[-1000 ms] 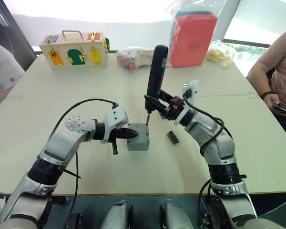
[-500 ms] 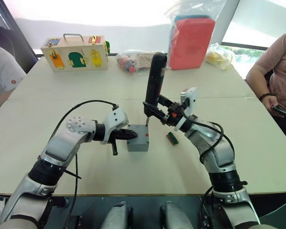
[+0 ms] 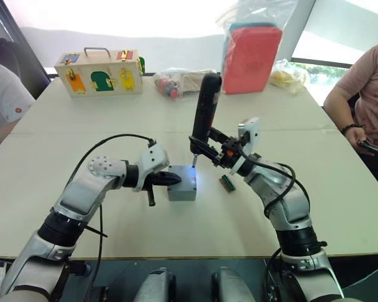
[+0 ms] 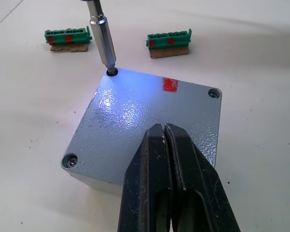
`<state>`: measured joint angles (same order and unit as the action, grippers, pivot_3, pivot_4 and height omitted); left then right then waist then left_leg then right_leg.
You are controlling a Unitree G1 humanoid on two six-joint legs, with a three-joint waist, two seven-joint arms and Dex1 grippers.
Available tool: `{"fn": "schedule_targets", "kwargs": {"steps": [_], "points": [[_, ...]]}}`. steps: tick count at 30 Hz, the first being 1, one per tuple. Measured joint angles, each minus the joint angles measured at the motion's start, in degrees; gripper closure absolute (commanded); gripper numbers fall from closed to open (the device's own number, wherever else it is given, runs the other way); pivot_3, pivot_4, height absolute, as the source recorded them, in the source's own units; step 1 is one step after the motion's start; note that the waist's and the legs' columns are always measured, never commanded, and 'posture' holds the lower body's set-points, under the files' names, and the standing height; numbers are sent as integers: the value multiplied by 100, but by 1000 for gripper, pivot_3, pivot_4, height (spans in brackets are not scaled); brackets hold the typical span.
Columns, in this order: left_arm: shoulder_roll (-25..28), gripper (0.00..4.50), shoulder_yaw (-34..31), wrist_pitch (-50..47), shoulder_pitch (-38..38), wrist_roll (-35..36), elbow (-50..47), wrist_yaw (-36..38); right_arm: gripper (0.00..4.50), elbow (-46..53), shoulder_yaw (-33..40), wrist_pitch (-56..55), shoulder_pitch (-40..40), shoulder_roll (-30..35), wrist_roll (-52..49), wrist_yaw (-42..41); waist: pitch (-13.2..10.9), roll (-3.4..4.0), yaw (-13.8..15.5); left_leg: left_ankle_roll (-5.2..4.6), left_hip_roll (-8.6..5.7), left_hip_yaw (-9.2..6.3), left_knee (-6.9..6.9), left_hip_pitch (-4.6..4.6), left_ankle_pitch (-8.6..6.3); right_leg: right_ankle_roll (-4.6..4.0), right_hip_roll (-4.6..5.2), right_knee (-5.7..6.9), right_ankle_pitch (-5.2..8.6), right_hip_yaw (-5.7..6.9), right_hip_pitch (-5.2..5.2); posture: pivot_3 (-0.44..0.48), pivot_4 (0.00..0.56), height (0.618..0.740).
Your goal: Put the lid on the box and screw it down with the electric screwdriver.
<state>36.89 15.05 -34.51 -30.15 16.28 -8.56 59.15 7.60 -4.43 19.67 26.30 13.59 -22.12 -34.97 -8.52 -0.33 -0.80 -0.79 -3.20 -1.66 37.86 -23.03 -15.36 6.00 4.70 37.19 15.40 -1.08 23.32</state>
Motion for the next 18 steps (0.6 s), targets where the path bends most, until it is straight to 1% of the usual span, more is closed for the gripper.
{"fn": "schedule_targets", "kwargs": {"steps": [4, 7, 10, 13, 16, 18], "points": [[-25, 4500, -4, 9, 7, -2, 8, -12, 2669, -5, 3, 110, 108, 68, -9, -45, 0, 0, 6, 0, 0, 0, 0, 0, 0, 0, 2, -2, 0, 0, -1, 0, 150, 738], [-42, 4500, -23, 20, 12, 1, 41, -6, 2669, 21, 77, 423, 284, 137, -135, -41, 0, 0, 7, -1, 0, 0, 0, -1, 0, 0, 5, -3, 0, 0, -1, 0, 150, 738], [-44, 4500, -114, 33, 38, 62, 59, 53, 2669, 55, 238, 1391, 1032, 365, -608, 37, -11, 14, 3, 0, -1, 0, 1, -31, 0, 0, 9, 0, 0, -1, 33, 0, 150, 738], [-147, 4500, -284, -15, 137, 220, 98, 38, 2669, 339, 717, 2023, 1949, 523, -1205, 196, -13, 17, 15, 1, 1, -2, -5, -42, 1, 0, 10, -1, 0, 1, 48, 0, 150, 738], [-434, 4500, -547, -185, 188, 446, 258, -199, 2669, 406, 1187, 2577, 2489, 570, -1809, 405, -14, 13, 17, 1, -1, -2, -4, -43, 0, 0, 16, -6, 0, 3, 41, 0, 150, 738], [-649, 4500, -845, -349, 195, 722, 305, -356, 2669, 204, 1514, 3306, 2691, 699, -2348, 602, -17, 8, 20, -3, -3, -2, 0, -43, -2, 0, 27, -6, 0, 9, 36, 0, 150, 738]]}}
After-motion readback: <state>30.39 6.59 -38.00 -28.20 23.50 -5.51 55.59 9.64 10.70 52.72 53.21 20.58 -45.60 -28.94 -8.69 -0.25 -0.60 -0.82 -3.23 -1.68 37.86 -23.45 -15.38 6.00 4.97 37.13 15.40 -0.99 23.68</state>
